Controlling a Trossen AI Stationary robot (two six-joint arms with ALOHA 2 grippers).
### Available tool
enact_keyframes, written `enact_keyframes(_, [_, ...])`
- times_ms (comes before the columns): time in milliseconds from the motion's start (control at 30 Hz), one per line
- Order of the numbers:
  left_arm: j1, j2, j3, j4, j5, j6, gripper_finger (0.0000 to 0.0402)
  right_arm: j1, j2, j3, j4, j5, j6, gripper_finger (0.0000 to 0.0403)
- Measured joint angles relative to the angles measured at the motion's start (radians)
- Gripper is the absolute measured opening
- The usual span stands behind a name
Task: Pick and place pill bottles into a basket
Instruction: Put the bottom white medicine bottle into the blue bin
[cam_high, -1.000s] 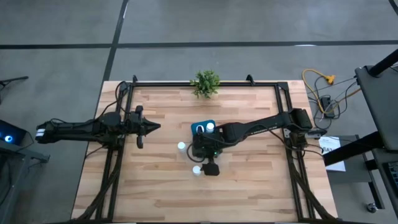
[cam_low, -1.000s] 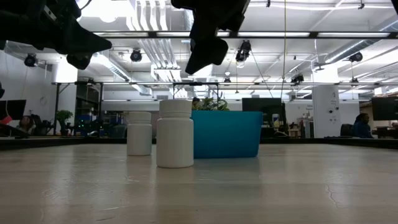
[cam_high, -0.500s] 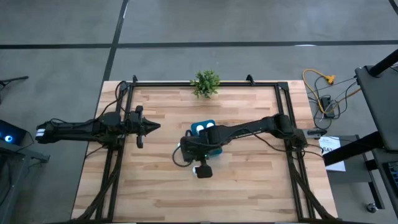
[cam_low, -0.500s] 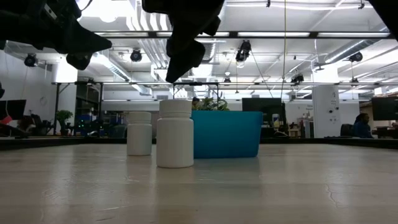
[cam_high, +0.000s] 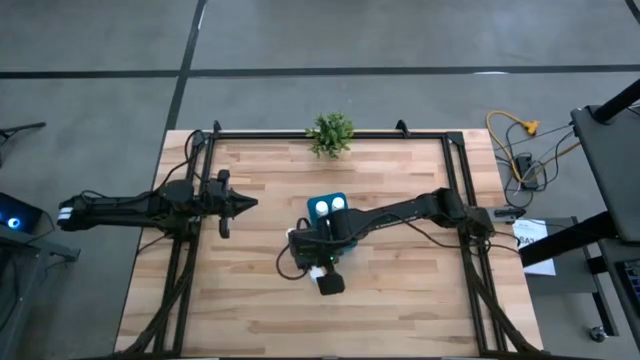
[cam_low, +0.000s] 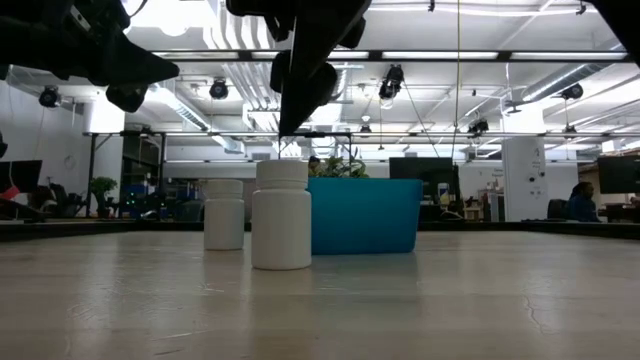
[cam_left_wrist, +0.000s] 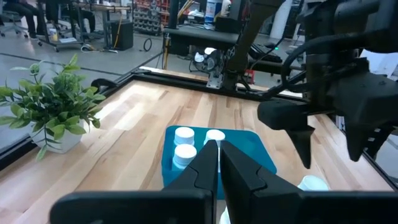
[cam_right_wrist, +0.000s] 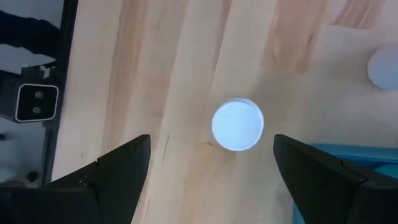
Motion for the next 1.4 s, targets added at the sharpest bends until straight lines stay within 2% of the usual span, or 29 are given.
enact_keyframes(1400, [0.0, 0.0, 0.0, 0.0, 0.0, 0.0, 0.0, -0.002, 0.014, -0.045, 0.048, 0.037, 0.006, 0.0329])
